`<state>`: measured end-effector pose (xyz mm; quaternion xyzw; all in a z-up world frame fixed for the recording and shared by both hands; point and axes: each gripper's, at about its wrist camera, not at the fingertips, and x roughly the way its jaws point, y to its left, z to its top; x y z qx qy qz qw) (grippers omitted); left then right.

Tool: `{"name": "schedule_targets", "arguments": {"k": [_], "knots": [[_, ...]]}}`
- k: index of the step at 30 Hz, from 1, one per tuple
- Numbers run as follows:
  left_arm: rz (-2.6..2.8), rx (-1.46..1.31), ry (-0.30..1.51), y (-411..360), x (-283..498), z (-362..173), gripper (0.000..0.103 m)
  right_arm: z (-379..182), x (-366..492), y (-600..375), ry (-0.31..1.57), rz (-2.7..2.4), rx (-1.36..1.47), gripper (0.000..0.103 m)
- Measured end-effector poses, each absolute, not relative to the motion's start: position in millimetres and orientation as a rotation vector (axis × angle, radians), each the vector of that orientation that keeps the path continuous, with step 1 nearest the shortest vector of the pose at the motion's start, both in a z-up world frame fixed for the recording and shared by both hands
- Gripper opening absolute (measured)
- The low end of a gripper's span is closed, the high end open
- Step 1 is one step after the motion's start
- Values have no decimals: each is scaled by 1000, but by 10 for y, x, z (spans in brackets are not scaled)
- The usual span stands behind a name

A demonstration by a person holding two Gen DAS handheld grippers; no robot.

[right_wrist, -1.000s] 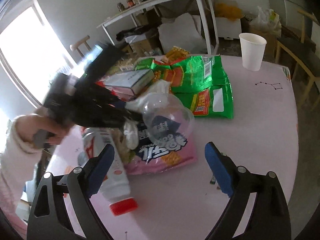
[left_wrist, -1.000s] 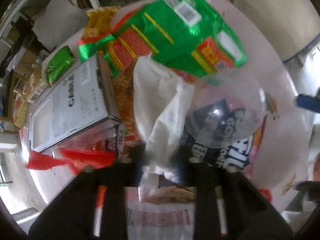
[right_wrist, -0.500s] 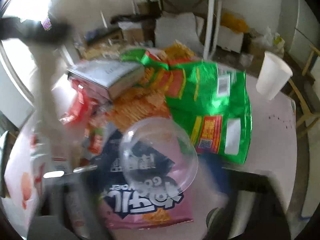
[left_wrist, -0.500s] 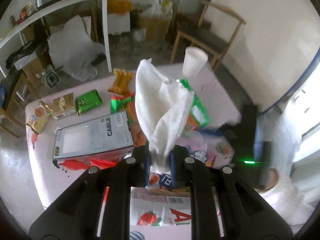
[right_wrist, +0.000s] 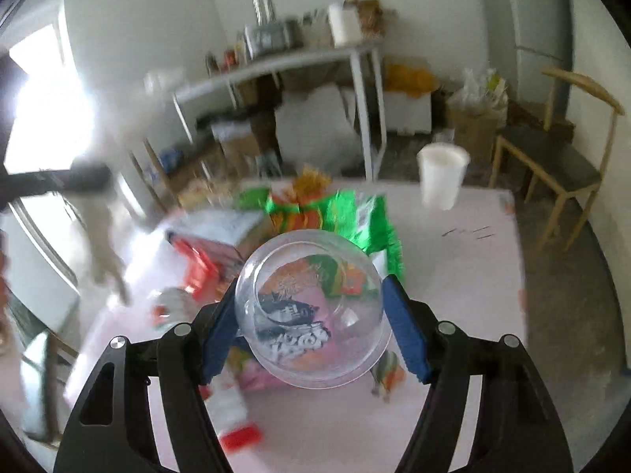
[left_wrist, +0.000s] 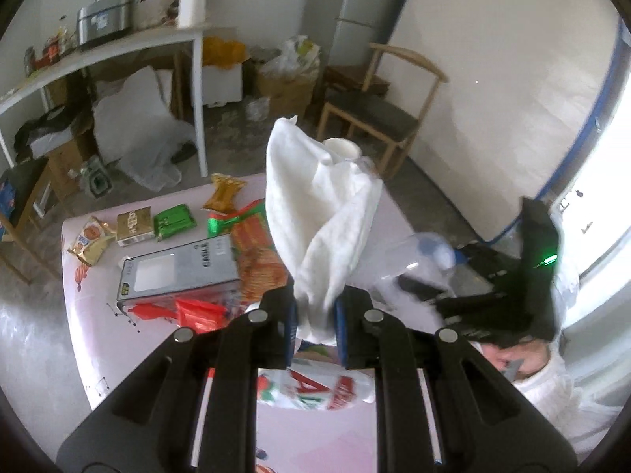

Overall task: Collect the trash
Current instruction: 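Carry the cup and tissue to the blue basket and open both grippers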

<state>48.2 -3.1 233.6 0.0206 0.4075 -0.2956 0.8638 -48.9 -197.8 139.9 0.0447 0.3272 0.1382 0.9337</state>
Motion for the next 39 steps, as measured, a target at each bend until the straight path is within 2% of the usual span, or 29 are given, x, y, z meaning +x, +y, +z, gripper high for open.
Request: {"name": "schedule_targets", "arguments": {"k": [4, 7, 13, 17, 21, 27, 29, 32, 33, 35, 39], "knots": [[-738, 20, 855, -259, 101, 2436, 14, 1761, -1406, -2433, 584, 261, 182, 69], [-829, 41, 843, -524, -275, 2480, 14, 1821, -2183, -2720, 536, 178, 188, 69], [-1026, 62, 845, -1113, -997, 2435, 14, 1357, -3300, -3142, 639, -60, 201, 69], [-1119, 90, 877, -1458, -1331, 2290, 14, 487, -3801, -3402, 791, -126, 408, 70], [-1168, 143, 930, -1705, -1574, 2116, 14, -768, -4028, -3509, 1004, -166, 610, 70], [-1175, 213, 956, -1833, -1856, 1975, 14, -2507, -3988, -3402, 1357, -226, 620, 70], [-1168, 223, 954, -1820, -1888, 1966, 14, -2911, -3956, -3366, 1443, -239, 591, 70], [-1165, 238, 957, -1826, -1928, 1951, 14, -3394, -3958, -3377, 1533, -271, 605, 72], [-1165, 243, 958, -1837, -1949, 1956, 14, -3544, -3969, -3390, 1572, -273, 633, 77], [-1166, 261, 960, -1868, -1996, 1939, 14, -3744, -3997, -3426, 1641, -297, 660, 79], [-1186, 292, 971, -1968, -2082, 1896, 14, -3719, -4024, -3533, 1625, -321, 723, 83]]}}
